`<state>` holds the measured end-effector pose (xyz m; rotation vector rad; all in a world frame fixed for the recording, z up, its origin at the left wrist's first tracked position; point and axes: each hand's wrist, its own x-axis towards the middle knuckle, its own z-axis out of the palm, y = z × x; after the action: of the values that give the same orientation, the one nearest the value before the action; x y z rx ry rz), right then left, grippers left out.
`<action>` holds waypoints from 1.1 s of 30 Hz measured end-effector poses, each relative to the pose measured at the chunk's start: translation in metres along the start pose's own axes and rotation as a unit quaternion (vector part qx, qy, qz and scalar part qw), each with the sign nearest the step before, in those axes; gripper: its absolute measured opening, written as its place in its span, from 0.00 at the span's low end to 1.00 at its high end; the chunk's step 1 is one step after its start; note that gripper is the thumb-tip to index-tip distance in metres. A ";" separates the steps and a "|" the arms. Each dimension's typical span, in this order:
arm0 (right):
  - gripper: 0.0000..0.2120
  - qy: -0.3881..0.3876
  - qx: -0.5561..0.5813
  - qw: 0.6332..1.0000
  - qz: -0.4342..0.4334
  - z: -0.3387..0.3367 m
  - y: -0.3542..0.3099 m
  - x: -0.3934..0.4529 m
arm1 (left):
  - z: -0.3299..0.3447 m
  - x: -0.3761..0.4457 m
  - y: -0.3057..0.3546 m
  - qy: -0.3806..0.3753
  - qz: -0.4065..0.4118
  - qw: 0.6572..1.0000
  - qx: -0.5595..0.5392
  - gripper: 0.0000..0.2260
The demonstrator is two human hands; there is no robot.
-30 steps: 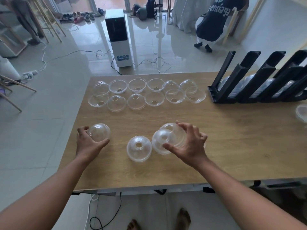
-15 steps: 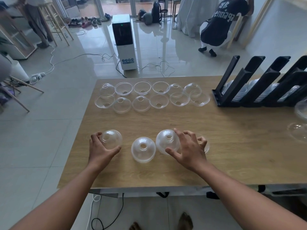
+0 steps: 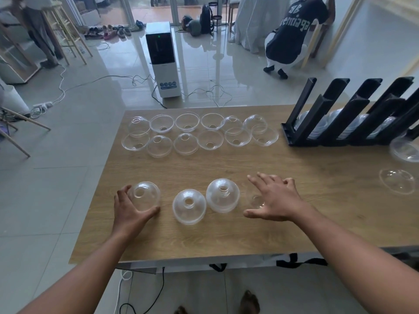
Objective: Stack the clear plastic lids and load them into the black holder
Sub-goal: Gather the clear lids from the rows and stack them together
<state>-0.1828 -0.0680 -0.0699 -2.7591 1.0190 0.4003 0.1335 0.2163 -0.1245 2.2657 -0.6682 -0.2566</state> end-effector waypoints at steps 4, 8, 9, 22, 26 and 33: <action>0.51 -0.049 -0.021 0.999 -0.004 -0.004 0.003 0.001 | -0.004 -0.005 -0.002 0.016 -0.007 0.999 -0.028 0.50; 0.51 -0.084 0.008 0.996 0.000 -0.017 0.008 0.000 | -0.010 -0.016 -0.004 0.025 -0.032 0.996 -0.082 0.52; 0.52 -0.085 0.010 0.996 0.001 -0.021 0.009 0.000 | -0.011 -0.019 -0.004 0.028 -0.038 0.994 -0.094 0.52; 0.41 0.050 0.008 0.998 -0.043 -0.095 -0.037 0.015 | -0.006 -0.065 0.090 0.073 0.234 0.969 -0.022 0.36; 0.37 0.001 0.248 0.967 -0.056 -0.104 -0.059 0.018 | 0.017 -0.067 0.151 -0.022 0.235 0.971 -0.041 0.36; 0.38 0.054 0.545 0.833 -0.078 -0.070 -0.074 0.013 | 0.034 -0.045 0.187 -0.139 0.174 0.971 -0.087 0.38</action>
<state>-0.1116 -0.0376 -0.0025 -1.7816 0.6830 -0.3078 0.0107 0.1106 -0.0155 1.9223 -1.1278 -0.4469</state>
